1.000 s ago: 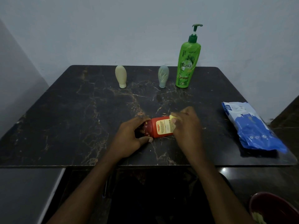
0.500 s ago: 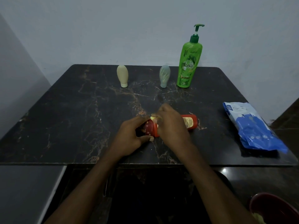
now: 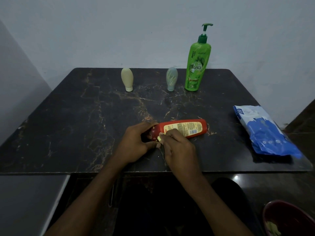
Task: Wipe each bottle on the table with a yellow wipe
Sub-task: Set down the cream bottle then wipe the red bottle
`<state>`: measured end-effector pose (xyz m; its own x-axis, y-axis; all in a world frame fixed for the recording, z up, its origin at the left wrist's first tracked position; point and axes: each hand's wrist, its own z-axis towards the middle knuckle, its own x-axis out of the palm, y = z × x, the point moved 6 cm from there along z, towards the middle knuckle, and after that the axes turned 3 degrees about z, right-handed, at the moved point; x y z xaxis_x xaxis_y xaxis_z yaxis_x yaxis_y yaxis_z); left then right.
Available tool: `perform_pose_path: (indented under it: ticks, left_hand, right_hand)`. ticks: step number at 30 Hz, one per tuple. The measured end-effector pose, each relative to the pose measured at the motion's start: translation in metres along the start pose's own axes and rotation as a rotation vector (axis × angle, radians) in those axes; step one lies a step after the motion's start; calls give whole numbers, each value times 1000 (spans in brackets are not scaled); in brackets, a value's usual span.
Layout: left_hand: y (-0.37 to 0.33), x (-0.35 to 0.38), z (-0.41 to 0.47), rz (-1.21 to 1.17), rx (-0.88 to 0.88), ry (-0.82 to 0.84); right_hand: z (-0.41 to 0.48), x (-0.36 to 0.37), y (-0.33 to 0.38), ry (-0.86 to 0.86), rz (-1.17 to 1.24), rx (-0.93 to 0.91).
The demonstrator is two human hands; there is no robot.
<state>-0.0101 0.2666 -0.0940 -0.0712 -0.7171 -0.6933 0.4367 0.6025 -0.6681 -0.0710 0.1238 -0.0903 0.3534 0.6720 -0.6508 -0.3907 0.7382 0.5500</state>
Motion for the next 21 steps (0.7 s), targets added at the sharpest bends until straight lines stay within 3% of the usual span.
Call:
perform_pose_path:
  ticks: [6,13,18,21]
  left_hand:
    - [-3,-1,-1,-3,-10,-5]
    - [2,0,-1,11,-56,37]
    - [2,1,-1,27,-62,48]
    - [0,1,-1,32,-54,48]
  right_hand:
    - [21,-13,-5,-23,-24,67]
    - [15,-64,-86,-191,4,492]
    - [12,-64,-89,-210,67,558]
    - [18,-42,-55,-149,101,438]
